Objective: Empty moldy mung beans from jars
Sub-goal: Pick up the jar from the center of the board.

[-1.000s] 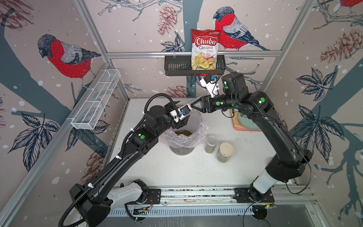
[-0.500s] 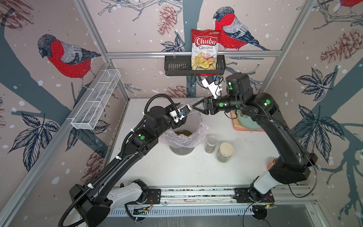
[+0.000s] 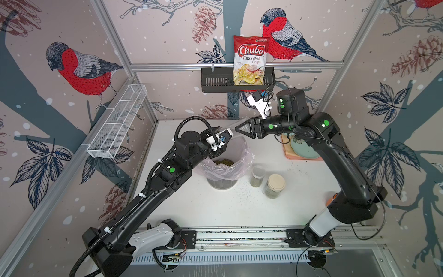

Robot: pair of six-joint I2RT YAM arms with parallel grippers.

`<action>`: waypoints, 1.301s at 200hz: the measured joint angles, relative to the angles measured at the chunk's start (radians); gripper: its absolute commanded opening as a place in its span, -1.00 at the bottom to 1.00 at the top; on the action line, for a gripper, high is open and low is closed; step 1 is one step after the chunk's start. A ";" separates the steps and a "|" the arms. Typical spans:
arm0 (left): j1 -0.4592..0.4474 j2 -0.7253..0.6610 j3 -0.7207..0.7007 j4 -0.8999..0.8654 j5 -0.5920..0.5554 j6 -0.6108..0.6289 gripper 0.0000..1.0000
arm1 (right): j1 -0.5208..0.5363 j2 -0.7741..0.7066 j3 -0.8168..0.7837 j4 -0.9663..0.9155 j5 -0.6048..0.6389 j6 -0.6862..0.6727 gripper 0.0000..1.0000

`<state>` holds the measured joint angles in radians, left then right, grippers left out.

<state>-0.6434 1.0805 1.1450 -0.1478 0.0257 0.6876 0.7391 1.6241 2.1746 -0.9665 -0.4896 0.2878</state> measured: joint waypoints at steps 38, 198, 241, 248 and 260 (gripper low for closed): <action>-0.001 -0.003 -0.001 -0.003 0.000 0.014 0.16 | -0.001 0.003 0.001 0.003 -0.008 0.000 -0.08; -0.002 -0.007 -0.006 -0.013 0.001 -0.001 -0.33 | 0.001 -0.001 -0.016 0.026 -0.010 0.007 0.27; -0.003 -0.007 -0.007 -0.014 0.000 -0.003 -0.33 | 0.005 -0.002 -0.038 0.056 -0.011 0.026 0.35; -0.003 -0.008 -0.009 -0.014 -0.002 -0.002 -0.33 | 0.005 -0.002 -0.041 0.059 -0.011 0.026 0.36; -0.003 -0.013 -0.013 -0.014 -0.006 0.000 -0.33 | 0.006 0.000 -0.042 0.064 -0.011 0.027 0.37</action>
<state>-0.6464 1.0676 1.1320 -0.1623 0.0200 0.6876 0.7452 1.6241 2.1330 -0.9020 -0.5007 0.3149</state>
